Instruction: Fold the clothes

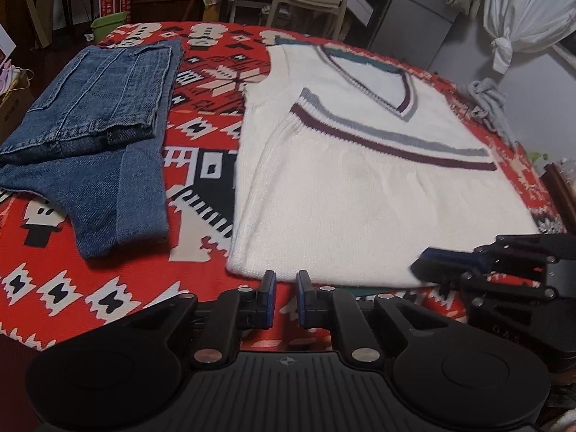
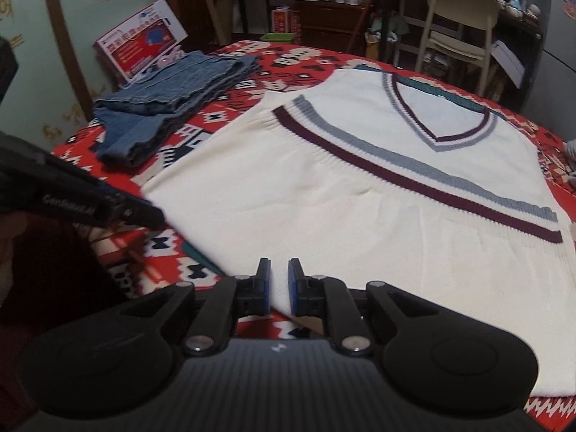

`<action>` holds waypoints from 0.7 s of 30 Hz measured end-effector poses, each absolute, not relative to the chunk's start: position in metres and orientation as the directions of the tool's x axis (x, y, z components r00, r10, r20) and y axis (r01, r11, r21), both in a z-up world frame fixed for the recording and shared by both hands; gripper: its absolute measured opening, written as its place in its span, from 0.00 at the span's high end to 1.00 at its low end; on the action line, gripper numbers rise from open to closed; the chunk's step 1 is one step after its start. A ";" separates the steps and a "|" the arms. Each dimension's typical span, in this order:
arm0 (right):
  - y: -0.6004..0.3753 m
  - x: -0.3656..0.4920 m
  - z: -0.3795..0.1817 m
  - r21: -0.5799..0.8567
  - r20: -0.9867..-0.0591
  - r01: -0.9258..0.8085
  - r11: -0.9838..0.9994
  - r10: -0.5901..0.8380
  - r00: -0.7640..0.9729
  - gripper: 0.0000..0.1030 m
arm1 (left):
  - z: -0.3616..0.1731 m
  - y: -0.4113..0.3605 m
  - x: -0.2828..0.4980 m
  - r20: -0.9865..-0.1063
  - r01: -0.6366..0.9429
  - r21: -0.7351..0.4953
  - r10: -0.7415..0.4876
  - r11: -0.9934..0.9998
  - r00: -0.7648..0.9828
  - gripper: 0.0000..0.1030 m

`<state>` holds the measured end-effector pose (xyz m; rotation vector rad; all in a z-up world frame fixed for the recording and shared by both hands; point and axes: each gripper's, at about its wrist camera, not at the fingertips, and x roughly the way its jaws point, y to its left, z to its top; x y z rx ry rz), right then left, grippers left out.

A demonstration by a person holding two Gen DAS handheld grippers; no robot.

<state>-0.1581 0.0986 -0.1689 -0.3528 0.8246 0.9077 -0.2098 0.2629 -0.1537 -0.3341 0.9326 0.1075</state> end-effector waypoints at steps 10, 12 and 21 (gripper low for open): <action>0.131 -0.160 -0.168 0.058 -0.750 -0.853 0.519 0.587 0.305 0.90 | -0.157 0.249 -0.200 -0.800 -0.178 -0.242 -0.093 0.954 0.592 0.89; 0.134 -0.167 -0.172 0.059 -0.749 -0.863 0.501 0.594 0.294 0.90 | -0.158 0.250 -0.201 -0.802 -0.179 -0.245 -0.095 0.953 0.590 0.89; 0.128 -0.162 -0.163 0.056 -0.733 -0.852 0.521 0.601 0.319 0.89 | -0.153 0.245 -0.199 -0.789 -0.167 -0.259 -0.109 0.951 0.604 0.89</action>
